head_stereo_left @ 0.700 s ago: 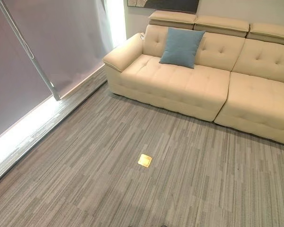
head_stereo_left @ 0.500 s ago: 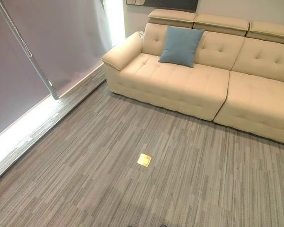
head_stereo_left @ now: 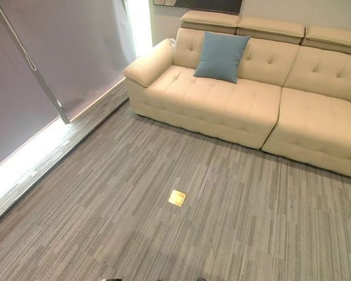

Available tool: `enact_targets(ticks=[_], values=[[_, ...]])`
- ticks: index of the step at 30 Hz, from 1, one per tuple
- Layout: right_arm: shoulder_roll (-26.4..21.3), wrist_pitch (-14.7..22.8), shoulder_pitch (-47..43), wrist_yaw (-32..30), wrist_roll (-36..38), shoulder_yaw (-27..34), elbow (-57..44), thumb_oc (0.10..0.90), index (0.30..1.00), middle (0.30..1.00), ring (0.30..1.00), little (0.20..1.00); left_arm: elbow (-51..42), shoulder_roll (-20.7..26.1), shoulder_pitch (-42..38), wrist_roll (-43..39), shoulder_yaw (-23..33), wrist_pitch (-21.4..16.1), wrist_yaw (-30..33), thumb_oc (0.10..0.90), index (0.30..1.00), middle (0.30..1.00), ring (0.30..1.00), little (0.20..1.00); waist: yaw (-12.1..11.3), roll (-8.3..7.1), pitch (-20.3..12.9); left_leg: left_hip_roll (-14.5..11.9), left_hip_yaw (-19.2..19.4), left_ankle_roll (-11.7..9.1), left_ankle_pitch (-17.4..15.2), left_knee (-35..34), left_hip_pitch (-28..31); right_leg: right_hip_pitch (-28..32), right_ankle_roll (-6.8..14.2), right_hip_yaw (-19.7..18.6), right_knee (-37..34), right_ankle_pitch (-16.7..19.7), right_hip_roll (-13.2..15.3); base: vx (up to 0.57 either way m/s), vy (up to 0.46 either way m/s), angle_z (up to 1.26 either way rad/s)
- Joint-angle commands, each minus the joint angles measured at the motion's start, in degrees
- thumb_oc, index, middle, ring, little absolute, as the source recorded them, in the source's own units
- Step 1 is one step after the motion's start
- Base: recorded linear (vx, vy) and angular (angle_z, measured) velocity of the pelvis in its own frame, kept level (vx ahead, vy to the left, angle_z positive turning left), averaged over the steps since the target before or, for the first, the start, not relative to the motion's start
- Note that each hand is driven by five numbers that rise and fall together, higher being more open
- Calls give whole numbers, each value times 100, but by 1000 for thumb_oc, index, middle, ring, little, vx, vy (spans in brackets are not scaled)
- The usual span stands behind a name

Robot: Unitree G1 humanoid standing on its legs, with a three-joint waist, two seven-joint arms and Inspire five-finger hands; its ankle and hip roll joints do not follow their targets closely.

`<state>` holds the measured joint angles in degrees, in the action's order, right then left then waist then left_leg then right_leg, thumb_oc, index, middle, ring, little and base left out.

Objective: Pick up all the scattered cushions and arrange them neatly on the sofa.

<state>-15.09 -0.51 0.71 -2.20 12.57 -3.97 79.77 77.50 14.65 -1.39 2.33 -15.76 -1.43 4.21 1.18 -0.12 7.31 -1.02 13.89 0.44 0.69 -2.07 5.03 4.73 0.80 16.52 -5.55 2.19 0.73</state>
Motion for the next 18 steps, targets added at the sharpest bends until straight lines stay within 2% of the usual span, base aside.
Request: enact_targets(ticks=[1, 2, 3, 5, 7, 8, 9, 10, 11, 12, 13, 14, 15, 16, 18], values=[[-294, 73, -179, -133, 248, 29, -3, 800, 900, 900, 900, 900, 184, 7, -569, 636, -189, -37, -31, 800, 900, 900, 900, 900, 273, 65, 4, -438, -188, -673, 138, -293, -396, 274, 554, -162, 64, -730, 206, 21, -8, -33], [-398, 128, -64, -168, 318, 102, -256, 800, 900, 900, 900, 900, 192, 71, -697, 981, -366, -7, 6, 800, 900, 900, 900, 900, 534, 135, 79, -484, 93, -632, 51, -293, -228, 178, 568, -447, 185, -746, 205, 17, -9, -40], [-398, 126, -65, -169, 318, 104, -258, 800, 900, 900, 900, 900, 192, 71, -699, 982, -365, -8, 6, 800, 900, 900, 900, 900, 529, 140, 65, -488, 97, -632, 61, -293, -250, 154, 564, -451, 186, -736, 201, 32, 1, -78], [-440, 156, 52, -206, 288, 122, -461, 800, 900, 900, 900, 900, 180, 37, -773, 1056, -445, -5, 29, 800, 900, 900, 900, 900, 777, 224, 97, -503, 373, -594, 9, -293, -137, 25, 560, -735, 306, -731, 212, 25, 20, -93], [-455, 151, 38, -254, 172, 73, -593, 800, 900, 900, 900, 900, 150, -99, -900, 1042, -520, -22, 51, 800, 900, 900, 900, 900, 1051, 357, 176, -509, 815, -549, -28, -293, -43, -206, 586, -1103, 367, -675, 223, -3, 75, -109], [-471, 146, -39, -317, 87, 18, -713, 800, 900, 900, 900, 900, 101, -215, -1019, 1161, -680, -34, 87, 800, 900, 900, 900, 900, 1351, 430, 267, -499, 1303, -511, -148, -3, -41, -369, 627, -1455, 338, -589, 247, 2, 61, -135], [-475, 142, -40, -318, 86, 22, -717, 800, 900, 900, 900, 900, 105, -221, -1025, 1162, -679, -35, 89, 800, 900, 900, 900, 900, 1298, 435, 273, -510, 1357, -512, -175, 22, -34, -384, 629, -1510, 348, -585, 238, 85, 63, -130], [-491, 158, -119, -362, 86, 0, -851, 800, 900, 900, 900, 900, 41, -263, -1086, 1149, -750, -55, 119, 800, 900, 900, 900, 900, 1424, 485, 327, -528, 1585, -536, -379, 177, -5, -437, 763, -1520, 352, -614, 346, 71, 12, -183], [-502, 161, -171, -414, 112, 29, -892, 800, 900, 900, 900, 900, -65, -308, -1157, 1129, -799, -75, 160, 800, 900, 900, 900, 900, 1451, 528, 368, -617, 1889, -541, -432, 290, 1, -569, 828, -1417, 391, -552, 431, 60, -38, -215], [-500, 189, -217, -500, 190, 115, -904, 800, 900, 900, 900, 900, -190, -359, -1248, 1068, -892, -104, 261, 800, 900, 900, 900, 900, 1401, 621, 426, -743, 2313, -570, -460, 321, 64, -749, 878, -1004, 512, -507, 597, -22, -163, -274], [-465, 218, -193, -563, 245, 186, -952, 800, 900, 900, 900, 900, -273, -371, -1298, 1008, -896, -126, 311, 800, 900, 900, 900, 900, 1372, 674, 416, -821, 2521, -594, -433, 271, 102, -866, 883, -498, 657, -489, 747, -24, -225, -252], [-415, 248, -139, -595, 288, 237, -959, 800, 900, 900, 900, 900, -320, -368, -1302, 884, -827, -138, 357, 800, 900, 900, 900, 900, 1345, 697, 381, -893, 2703, -616, -410, 252, 140, -897, 840, -53, 720, -509, 872, 88, -437, -258], [-300, 256, 19, -627, 344, 300, -868, 800, 900, 900, 900, 900, -394, -393, -1341, 708, -813, -182, 371, 800, 900, 900, 900, 900, 1417, 710, 304, -1055, 2952, -708, -411, 422, 219, -931, 729, 271, 855, -616, 929, 106, -360, -180], [-298, 258, 18, -627, 346, 298, -865, 800, 900, 900, 900, 900, -394, -390, -1340, 705, -814, -181, 371, 800, 900, 900, 900, 900, 1408, 709, 305, -1072, 2960, -720, -417, 446, 217, -940, 720, 261, 876, -633, 923, 192, -369, -176], [-312, 225, 79, -600, 350, 299, -717, 800, 900, 900, 900, 900, -270, -468, -1371, 805, -839, -134, 344, 800, 900, 900, 900, 900, 1504, 668, 338, -1414, 3063, -773, -539, 1251, 223, -916, 612, 37, 931, -786, 791, 246, -319, -113]])
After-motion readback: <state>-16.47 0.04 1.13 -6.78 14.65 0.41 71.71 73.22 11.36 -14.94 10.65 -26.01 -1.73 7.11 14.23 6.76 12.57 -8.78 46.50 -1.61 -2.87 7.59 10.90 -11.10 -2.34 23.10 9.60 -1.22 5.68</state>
